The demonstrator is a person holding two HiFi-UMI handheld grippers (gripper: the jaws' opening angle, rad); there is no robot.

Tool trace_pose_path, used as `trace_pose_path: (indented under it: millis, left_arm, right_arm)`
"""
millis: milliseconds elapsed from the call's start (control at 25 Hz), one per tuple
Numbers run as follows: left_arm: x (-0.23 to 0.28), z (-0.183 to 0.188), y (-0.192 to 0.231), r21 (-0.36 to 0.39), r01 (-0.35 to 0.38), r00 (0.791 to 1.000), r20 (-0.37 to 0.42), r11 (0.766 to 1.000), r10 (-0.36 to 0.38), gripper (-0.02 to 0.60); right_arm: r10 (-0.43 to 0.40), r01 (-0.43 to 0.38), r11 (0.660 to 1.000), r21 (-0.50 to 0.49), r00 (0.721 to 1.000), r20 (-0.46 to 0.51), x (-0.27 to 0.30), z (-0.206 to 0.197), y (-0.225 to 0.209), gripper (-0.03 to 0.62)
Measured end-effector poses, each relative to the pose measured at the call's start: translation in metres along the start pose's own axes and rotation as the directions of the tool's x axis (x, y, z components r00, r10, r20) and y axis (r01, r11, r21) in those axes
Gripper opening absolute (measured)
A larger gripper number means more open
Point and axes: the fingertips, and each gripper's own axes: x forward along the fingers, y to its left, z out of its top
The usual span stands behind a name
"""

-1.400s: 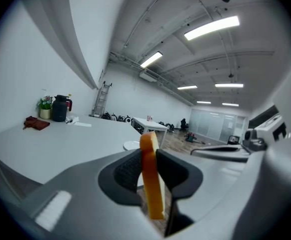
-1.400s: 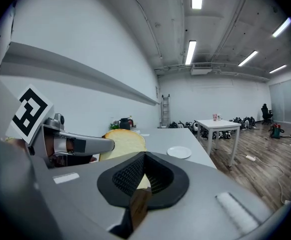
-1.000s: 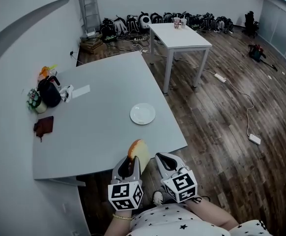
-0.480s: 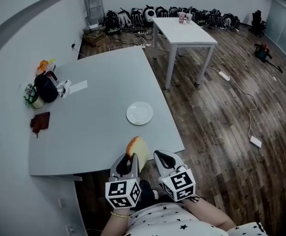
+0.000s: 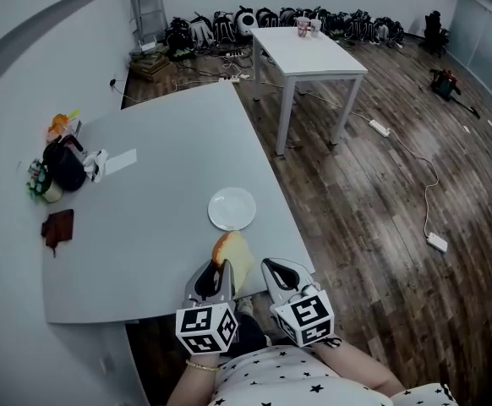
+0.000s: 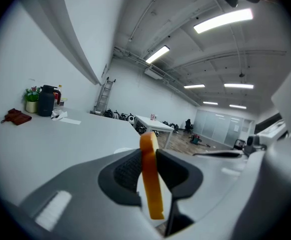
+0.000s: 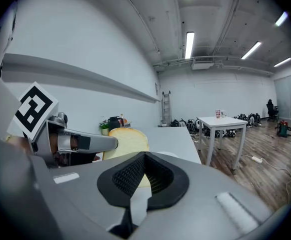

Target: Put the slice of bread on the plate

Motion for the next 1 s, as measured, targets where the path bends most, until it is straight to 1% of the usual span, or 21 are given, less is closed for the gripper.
trace_pose_path:
  millis: [280, 520, 600, 800, 920, 1000]
  left_arm:
    - [0.059, 0.019, 0.023, -0.004, 0.031, 0.999, -0.031, 1.0, -0.031, 0.095]
    - [0.107, 0.029, 0.045, -0.047, 0.04, 0.997, -0.065, 0.998, -0.043, 0.095]
    - [0.123, 0.029, 0.052, -0.064, 0.043, 0.996, -0.081, 0.997, -0.048, 0.095]
    - [0.159, 0.024, 0.064, -0.08, 0.052, 0.991, -0.119, 0.995, -0.061, 0.095]
    - [0.174, 0.017, 0.069, -0.102, 0.052, 0.987, -0.143, 0.993, -0.067, 0.095]
    - [0.181, 0.011, 0.071, -0.099, 0.048, 0.984, -0.165, 0.994, -0.064, 0.095]
  right_arm:
    - [0.006, -0.006, 1.0, -0.027, 1.0, -0.014, 0.059, 0.024, -0.023, -0.002]
    - [0.004, -0.006, 0.999, -0.031, 0.999, -0.044, 0.103, 0.035, -0.04, -0.002]
    - [-0.003, 0.001, 1.0, -0.026, 0.998, -0.061, 0.115, 0.035, -0.047, -0.002]
    - [-0.024, 0.023, 1.0, -0.011, 0.995, -0.101, 0.141, 0.03, -0.065, -0.002]
    - [-0.031, 0.031, 1.0, 0.002, 0.992, -0.121, 0.153, 0.026, -0.07, -0.002]
    - [-0.031, 0.033, 0.999, 0.011, 0.991, -0.13, 0.158, 0.023, -0.072, -0.002]
